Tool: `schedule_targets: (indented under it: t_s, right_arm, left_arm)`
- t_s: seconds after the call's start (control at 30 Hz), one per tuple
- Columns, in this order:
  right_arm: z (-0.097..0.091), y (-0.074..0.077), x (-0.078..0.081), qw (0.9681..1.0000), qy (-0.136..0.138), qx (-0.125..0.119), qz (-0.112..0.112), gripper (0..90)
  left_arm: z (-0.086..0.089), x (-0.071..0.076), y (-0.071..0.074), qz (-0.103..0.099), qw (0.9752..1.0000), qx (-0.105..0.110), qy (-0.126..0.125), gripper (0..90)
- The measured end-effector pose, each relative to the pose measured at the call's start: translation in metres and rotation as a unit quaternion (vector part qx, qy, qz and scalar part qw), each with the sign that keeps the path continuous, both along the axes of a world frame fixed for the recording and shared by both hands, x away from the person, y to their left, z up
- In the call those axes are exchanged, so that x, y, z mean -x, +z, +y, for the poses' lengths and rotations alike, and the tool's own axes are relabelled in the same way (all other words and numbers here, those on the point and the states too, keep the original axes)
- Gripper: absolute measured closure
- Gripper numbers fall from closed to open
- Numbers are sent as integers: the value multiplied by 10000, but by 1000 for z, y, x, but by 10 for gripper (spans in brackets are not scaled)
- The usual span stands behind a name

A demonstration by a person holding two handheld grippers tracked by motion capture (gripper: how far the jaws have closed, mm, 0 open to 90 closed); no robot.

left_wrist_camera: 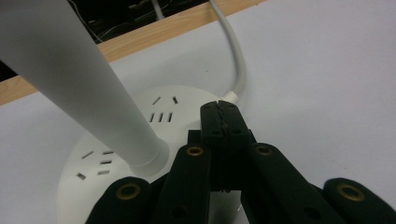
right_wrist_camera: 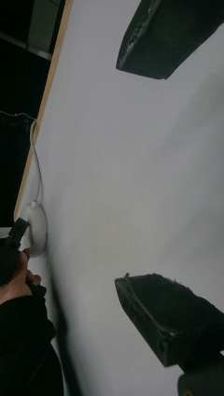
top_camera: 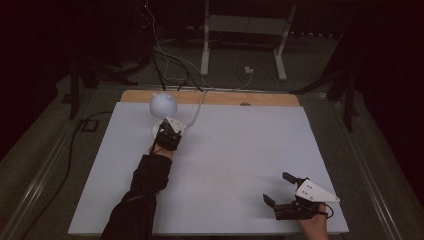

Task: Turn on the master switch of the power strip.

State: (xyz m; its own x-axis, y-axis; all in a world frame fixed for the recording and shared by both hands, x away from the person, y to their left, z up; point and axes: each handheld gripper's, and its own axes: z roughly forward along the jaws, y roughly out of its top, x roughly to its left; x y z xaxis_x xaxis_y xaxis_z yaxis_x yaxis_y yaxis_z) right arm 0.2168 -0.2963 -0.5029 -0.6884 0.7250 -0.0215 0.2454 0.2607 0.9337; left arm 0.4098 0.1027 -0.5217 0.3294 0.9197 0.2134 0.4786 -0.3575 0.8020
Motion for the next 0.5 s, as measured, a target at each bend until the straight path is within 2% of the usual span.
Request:
schedule_targets:
  t_s: [0.1, 0.17, 0.37, 0.5]
  right_arm:
    - [0, 0, 0, 10000, 7, 1, 10, 0]
    - [0, 0, 0, 10000, 9, 3, 4, 0]
    - [0, 0, 0, 10000, 13, 4, 15, 0]
    - [1, 0, 0, 10000, 25, 10, 14, 0]
  left_arm:
    - [-1, 0, 0, 13, 10000, -83, -7, 900]
    - [-1, -1, 0, 22, 9999, -75, -75, 900]
    - [-3, -2, 0, 57, 9999, -83, -56, 900]
    - [-5, -3, 2, 161, 9994, -303, -109, 900]
